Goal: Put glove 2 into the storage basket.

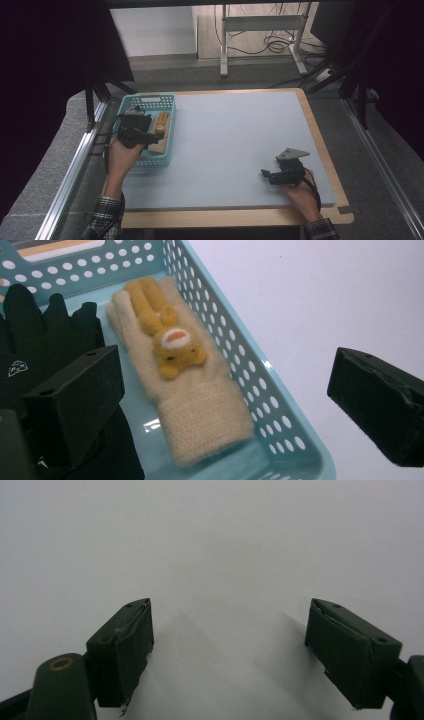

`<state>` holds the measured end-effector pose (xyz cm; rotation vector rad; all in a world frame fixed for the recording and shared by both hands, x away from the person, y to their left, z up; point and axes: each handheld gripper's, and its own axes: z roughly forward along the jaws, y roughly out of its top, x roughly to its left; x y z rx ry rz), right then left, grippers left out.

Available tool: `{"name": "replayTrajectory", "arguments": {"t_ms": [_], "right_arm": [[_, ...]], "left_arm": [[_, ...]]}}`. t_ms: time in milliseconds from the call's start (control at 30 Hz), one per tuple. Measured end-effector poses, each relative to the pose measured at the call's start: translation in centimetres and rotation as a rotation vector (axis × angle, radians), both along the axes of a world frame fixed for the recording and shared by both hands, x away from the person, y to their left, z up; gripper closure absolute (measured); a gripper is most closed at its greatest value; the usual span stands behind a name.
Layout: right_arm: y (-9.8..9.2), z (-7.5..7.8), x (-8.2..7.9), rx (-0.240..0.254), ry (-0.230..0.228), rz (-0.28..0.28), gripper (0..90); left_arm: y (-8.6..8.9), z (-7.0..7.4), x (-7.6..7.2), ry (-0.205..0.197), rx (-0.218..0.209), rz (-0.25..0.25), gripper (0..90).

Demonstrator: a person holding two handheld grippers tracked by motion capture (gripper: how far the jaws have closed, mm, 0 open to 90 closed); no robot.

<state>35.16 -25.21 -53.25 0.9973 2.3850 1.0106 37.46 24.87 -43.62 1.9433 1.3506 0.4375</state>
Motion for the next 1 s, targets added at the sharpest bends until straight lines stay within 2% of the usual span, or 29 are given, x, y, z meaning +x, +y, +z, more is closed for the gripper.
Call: {"name": "replayTrajectory", "arguments": {"t_ms": [300, 1000], "right_arm": [[0.0, 0.0, 0.0, 0.000, 0.001, -0.001, 18.7], [0.0, 0.0, 0.0, -0.001, 0.000, -0.001, 18.6]], "left_arm": [[-0.7, -0.1, -0.6, -0.018, 0.009, -0.017, 2.0], [-4.1, -0.2, -1.1, -0.040, 0.025, -0.072, 0.3]]}}
